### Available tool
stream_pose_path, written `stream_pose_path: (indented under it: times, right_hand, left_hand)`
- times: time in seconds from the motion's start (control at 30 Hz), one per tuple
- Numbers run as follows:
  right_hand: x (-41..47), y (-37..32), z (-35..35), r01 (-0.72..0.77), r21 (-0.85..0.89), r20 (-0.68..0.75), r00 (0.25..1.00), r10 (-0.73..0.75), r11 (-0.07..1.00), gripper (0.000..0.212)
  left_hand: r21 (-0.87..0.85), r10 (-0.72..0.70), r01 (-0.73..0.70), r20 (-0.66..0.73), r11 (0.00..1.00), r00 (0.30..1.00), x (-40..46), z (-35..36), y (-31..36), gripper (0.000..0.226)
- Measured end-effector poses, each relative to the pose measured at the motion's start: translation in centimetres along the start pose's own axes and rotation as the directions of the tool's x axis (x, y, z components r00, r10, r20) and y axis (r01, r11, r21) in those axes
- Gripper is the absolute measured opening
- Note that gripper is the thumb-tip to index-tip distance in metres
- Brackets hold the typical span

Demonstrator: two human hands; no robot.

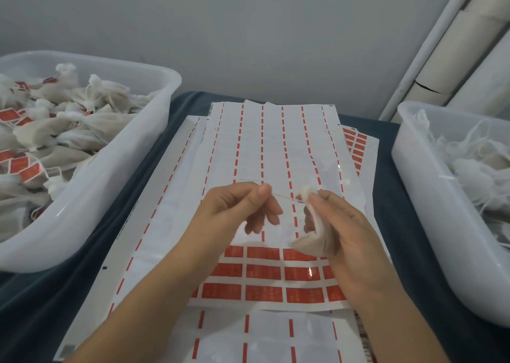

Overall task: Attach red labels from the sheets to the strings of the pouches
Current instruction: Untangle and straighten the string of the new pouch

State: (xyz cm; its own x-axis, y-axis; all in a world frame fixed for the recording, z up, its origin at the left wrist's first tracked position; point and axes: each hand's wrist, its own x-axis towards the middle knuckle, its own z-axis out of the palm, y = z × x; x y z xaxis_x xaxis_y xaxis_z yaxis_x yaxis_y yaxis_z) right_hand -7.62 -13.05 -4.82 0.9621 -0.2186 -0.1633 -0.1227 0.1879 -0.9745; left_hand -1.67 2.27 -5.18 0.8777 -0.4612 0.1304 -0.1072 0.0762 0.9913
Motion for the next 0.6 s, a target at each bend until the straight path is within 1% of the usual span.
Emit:
stream_pose_path:
  times: [0.17,0.27,0.4,0.5,0.6]
  right_hand:
    - [-0.1,0.0,0.0,-0.027,-0.15,0.053,0.998,0.036,0.988,0.027]
    - [-0.2,-0.3,0.2,0.009,-0.233,0.125,0.992,0.021,0.972,0.026]
    - [-0.1,-0.5,0.8,0.021,-0.279,0.201,0.979,0.038,0.96,0.03]
    - [-0.1,-0.4,1.0,0.049,-0.287,0.252,0.967,0.026,0.957,0.03]
    - [-0.1,-0.4,1.0,0.057,-0.297,0.273,0.962,0.027,0.953,0.029]
  left_hand:
    - [-0.129,0.016,-0.029,-0.105,0.991,0.994,0.0,-0.6,0.1,0.034]
    - [-0.212,-0.01,-0.024,-0.159,0.977,0.987,0.2,-0.7,-0.1,0.032]
    - [-0.413,-0.083,-0.016,-0.22,0.911,0.972,0.5,-0.8,-0.1,0.033]
    - [-0.51,-0.099,-0.032,-0.228,0.859,0.969,0.6,-0.8,-0.3,0.031]
    - [-0.59,-0.115,-0.038,-0.219,0.806,0.969,0.7,-0.8,-0.4,0.028]
